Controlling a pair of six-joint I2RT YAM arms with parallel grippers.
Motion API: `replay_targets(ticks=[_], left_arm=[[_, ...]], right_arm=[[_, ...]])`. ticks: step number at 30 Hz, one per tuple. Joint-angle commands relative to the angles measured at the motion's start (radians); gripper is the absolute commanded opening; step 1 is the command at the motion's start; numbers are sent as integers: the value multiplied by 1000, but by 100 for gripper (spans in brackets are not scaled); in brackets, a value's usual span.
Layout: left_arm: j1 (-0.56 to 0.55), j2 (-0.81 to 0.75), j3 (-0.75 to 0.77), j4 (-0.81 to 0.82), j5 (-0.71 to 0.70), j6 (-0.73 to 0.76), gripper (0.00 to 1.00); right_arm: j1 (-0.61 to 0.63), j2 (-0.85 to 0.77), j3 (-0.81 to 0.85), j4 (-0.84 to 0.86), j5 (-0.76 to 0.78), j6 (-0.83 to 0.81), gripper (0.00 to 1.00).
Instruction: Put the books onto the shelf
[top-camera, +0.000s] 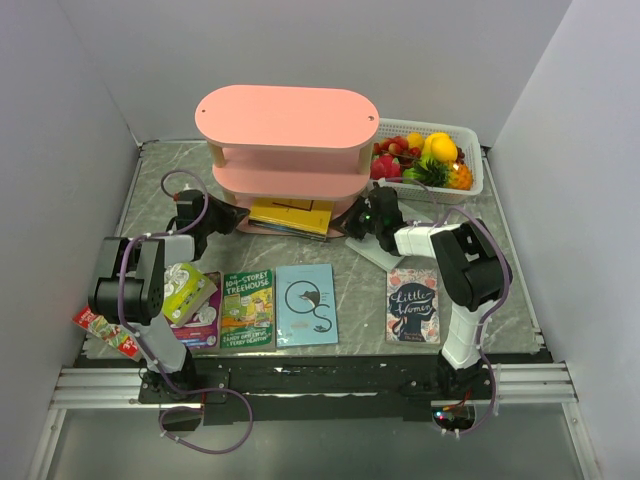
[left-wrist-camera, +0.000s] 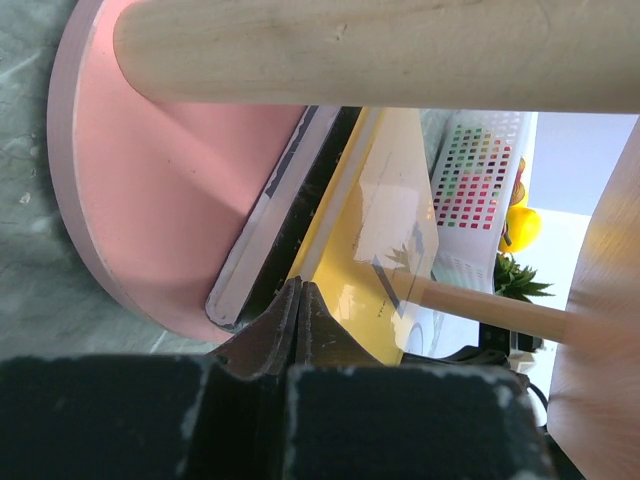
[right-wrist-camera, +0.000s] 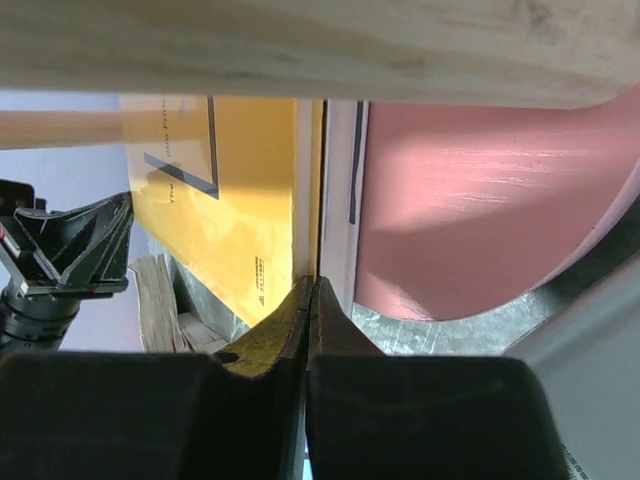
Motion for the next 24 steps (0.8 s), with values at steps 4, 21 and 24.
replay_targets(ticks=[4,21,24], left_arm=[[-37,2,32,23,99,-14,1],[-6,-2,20,-27,68,11,2],[8,-13,21,-50,59,23,4]], right_arm=[[33,-30,-8,56,-44,6,0],[33,-64,-31,48,-39,1,0],[31,-69,-26,39,-38,-3,0]])
